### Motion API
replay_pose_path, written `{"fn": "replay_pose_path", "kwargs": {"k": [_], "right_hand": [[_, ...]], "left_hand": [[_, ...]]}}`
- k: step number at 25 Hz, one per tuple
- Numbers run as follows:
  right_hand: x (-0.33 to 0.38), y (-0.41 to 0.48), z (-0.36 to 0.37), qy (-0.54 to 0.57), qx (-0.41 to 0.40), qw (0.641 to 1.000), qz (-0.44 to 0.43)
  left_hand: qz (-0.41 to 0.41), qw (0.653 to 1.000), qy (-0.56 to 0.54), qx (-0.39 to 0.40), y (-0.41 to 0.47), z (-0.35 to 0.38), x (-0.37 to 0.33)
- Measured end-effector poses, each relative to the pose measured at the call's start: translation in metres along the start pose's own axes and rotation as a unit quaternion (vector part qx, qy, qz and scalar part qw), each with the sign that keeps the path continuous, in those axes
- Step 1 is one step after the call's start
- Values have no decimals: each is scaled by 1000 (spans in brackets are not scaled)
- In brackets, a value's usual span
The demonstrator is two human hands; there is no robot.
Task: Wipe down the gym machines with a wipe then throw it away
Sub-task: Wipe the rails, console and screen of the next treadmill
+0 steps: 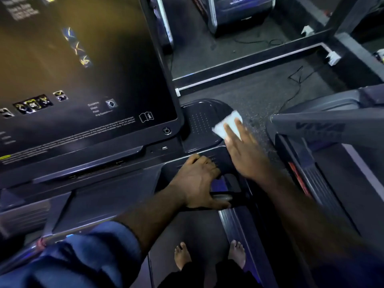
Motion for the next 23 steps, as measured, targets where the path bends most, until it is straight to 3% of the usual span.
{"fn": "replay_pose_path", "kwargs": {"k": [4,9,13,16,19,23], "right_hand": [[-5,-55,7,19,-4,1000,6],[7,70,-35,1,-57,998,-8],[11,125,-45,39,-48,998,-33],[-2,61,-35,17,-88,995,-32],[-11,-54,-11,-56,-140,988,27],[-9,-149,14,-24,-157,986,59]], "left_hand": [[-9,999,-9,30,-1,0,1],[-24,999,-6,49,3,5,3],[-24,999,7,38,3,5,2],[-16,999,8,29,3,2,0],[-5,1000,7,22,1,-1,-4],[1,1000,-1,4,-3,-4,-2]]}}
Point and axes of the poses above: each hand's wrist, its own y-axis towards the middle knuckle, its own z-axis out of the palm, x = y × z, the point moved 8 cm from there along y, towards the middle knuckle, and after that the axes turned 10 degrees about x, right-handed, at the moved point
